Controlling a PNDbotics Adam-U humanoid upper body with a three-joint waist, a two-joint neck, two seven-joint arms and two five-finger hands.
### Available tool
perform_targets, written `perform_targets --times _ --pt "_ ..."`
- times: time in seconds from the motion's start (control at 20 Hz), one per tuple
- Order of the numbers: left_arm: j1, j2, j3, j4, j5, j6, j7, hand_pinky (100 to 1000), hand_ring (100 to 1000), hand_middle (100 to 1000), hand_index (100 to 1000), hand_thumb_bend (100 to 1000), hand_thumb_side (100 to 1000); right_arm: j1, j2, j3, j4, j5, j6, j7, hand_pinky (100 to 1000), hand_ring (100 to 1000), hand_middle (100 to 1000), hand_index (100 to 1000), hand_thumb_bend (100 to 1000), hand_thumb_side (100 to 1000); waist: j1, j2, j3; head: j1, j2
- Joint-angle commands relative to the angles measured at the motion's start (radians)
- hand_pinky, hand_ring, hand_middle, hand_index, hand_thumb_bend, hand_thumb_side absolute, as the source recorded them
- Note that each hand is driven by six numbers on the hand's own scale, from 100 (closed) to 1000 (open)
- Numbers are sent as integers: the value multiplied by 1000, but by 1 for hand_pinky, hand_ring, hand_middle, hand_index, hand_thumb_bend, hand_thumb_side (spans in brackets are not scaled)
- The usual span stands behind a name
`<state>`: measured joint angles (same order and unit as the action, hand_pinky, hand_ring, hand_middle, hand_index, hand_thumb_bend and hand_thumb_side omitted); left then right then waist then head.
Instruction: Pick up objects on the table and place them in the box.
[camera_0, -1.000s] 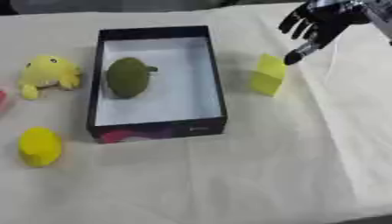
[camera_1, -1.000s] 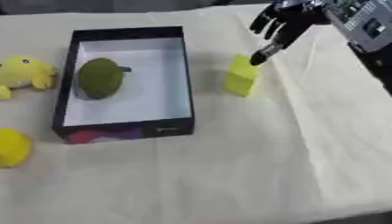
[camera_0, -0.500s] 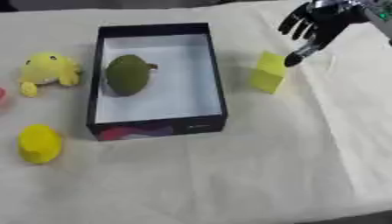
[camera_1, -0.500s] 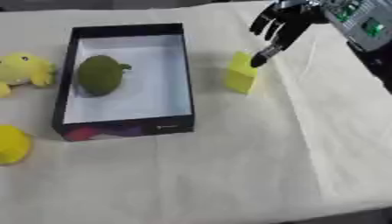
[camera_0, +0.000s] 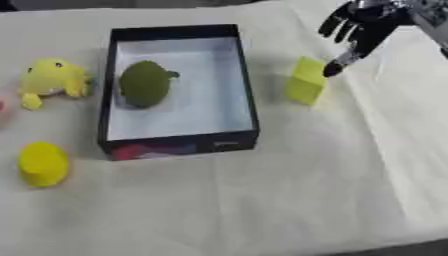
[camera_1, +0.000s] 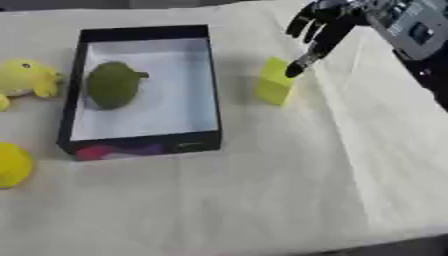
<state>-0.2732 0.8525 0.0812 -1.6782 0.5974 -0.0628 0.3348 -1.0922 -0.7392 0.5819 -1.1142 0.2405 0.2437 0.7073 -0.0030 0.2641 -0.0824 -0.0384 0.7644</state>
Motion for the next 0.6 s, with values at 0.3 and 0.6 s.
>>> perform_targets --times 0.3,0.6 --pt "-23 24 1 -22 0 4 -1 766 863 873 910 802 703 -32 3 6 -1 35 21 -27 853 840 845 875 714 286 -10 6 12 -9 6" --pt "-33 24 -2 -26 0 5 -2 765 862 874 910 802 703 -34 20 4 26 55 21 -44 850 838 843 873 708 302 -8 13 10 -16 5"
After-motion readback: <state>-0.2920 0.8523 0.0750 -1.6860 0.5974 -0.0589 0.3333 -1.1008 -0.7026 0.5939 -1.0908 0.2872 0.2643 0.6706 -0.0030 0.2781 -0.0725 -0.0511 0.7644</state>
